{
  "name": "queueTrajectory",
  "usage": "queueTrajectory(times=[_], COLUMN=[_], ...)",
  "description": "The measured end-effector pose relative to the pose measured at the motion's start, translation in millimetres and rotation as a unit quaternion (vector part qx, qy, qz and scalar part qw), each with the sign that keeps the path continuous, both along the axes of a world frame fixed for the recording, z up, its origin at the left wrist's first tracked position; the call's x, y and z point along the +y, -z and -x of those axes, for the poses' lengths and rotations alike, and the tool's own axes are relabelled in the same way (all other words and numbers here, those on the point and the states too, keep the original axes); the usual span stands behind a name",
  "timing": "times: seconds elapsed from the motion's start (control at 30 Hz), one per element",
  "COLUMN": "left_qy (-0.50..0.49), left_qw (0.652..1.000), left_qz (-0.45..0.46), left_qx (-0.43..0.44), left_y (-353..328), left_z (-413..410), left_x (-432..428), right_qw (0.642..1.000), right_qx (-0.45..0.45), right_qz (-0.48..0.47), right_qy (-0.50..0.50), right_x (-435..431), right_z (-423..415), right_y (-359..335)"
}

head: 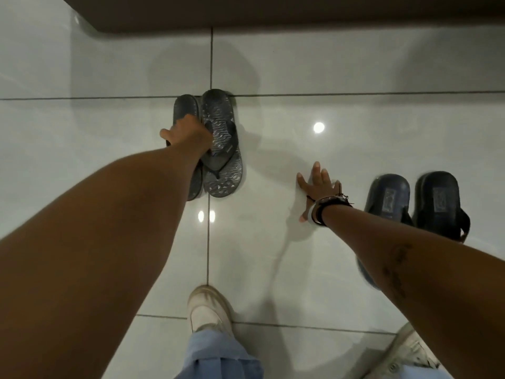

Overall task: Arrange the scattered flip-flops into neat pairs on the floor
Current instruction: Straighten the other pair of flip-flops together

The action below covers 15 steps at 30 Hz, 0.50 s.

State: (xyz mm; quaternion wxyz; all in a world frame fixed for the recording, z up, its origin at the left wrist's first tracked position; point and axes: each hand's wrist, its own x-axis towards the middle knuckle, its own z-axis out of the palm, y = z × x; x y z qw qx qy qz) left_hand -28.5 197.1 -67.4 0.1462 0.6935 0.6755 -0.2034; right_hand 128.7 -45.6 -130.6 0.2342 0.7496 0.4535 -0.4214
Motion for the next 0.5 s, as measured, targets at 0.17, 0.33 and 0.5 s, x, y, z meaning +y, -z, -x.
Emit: queueTrajectory(times=[0.17, 0.33, 0.5], left_qy=[0.002, 0.033, 0.029], left_qw=[1.0, 0.999, 1.0], left_qz=[0.013, 0.011, 0.003], left_qx=[-0.002, -0.003, 0.002], left_y=[10, 24, 26], left_z=[5, 7, 2], left_x=[4, -1, -6], right_qw=[1.0, 1.0, 1.0], right_qx=[-0.002, -0.012, -0.005], right_qz=[-0.009, -0.018, -0.019], right_qy=[-0.009, -0.018, -0.02], right_x=[-4, -7, -7], right_z=[0, 1, -1], right_y=[4, 6, 6])
